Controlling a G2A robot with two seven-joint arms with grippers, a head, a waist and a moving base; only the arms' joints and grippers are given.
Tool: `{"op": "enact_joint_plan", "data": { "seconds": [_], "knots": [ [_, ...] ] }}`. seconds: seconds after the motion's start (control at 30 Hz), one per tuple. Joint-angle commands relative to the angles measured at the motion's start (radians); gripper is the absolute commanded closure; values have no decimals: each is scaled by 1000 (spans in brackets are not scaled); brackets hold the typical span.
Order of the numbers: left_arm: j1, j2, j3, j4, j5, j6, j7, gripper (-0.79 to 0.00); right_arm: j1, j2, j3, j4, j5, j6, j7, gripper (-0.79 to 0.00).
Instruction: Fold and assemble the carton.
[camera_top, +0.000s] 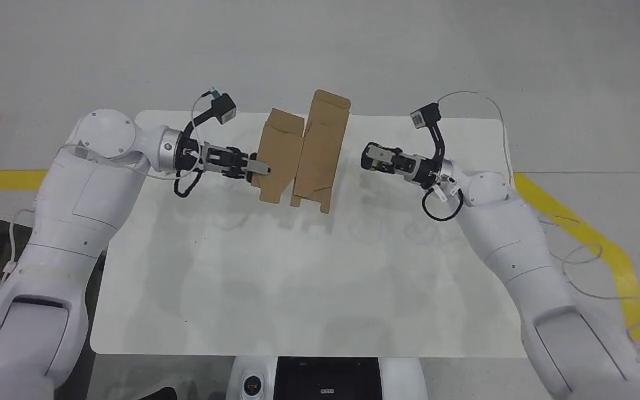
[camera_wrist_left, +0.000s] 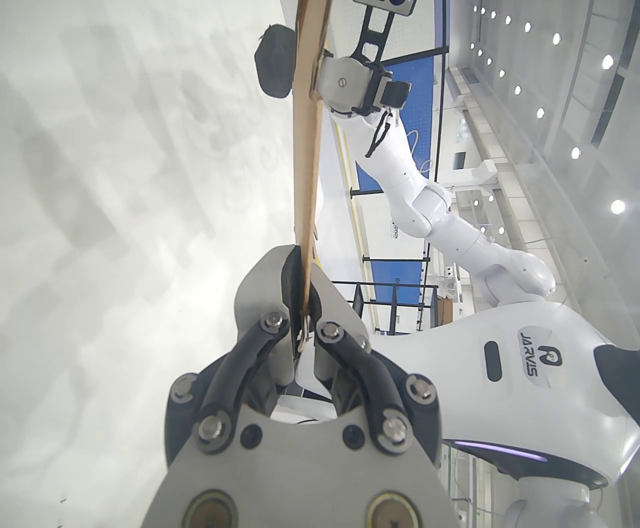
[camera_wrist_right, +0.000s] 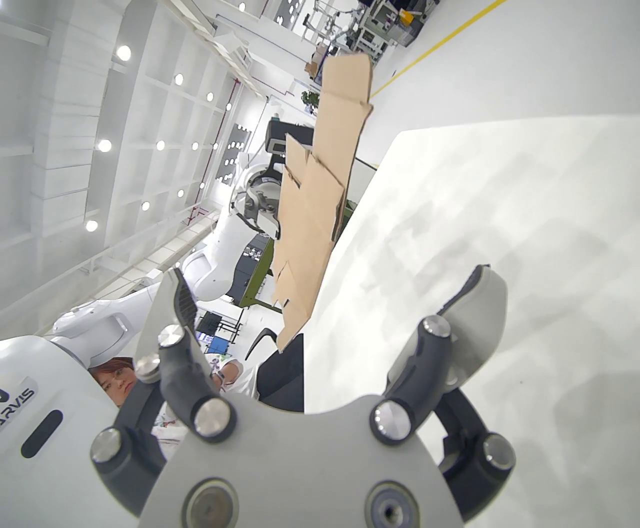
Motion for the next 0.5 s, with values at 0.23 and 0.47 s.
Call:
{"op": "enact_joint_plan", "data": {
  "seconds": [0.23,0.47],
  "knots": [
    [11,24,19,-37,-7,11,-39,0,11,31,54,-42,19,106,156,-785],
    [14,75,123,-138,-35,11,-39,0,20,62,79,-85,10,155,205,-785]
  ]
}}
